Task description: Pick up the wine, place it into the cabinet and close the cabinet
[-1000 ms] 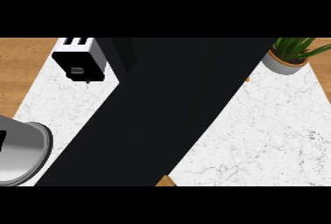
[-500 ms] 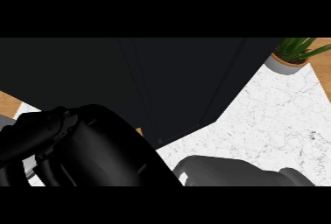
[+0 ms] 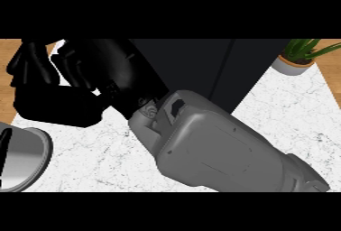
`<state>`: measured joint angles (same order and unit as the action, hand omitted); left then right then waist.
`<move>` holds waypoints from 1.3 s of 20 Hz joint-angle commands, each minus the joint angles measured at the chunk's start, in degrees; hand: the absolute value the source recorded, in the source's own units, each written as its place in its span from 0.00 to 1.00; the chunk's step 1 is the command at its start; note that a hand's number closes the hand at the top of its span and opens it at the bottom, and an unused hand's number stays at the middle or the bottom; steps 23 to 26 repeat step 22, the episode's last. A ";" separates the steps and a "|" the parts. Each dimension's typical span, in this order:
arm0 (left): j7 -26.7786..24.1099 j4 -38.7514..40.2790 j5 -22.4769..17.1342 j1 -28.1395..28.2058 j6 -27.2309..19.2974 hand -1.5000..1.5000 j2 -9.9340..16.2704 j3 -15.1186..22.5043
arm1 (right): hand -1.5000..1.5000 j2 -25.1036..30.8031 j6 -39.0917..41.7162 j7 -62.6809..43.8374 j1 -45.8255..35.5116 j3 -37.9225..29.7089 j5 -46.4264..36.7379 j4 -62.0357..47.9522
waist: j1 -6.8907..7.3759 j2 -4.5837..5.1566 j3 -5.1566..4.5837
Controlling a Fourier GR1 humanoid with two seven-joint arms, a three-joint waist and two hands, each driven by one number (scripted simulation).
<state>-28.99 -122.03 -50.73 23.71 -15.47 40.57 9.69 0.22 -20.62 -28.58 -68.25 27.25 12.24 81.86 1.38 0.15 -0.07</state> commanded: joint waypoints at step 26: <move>6.82 0.91 0.64 -4.36 1.46 0.00 -1.44 -4.12 | 1.00 5.42 12.86 20.80 -0.27 -10.20 -3.09 -25.94 | 0.31 0.36 0.00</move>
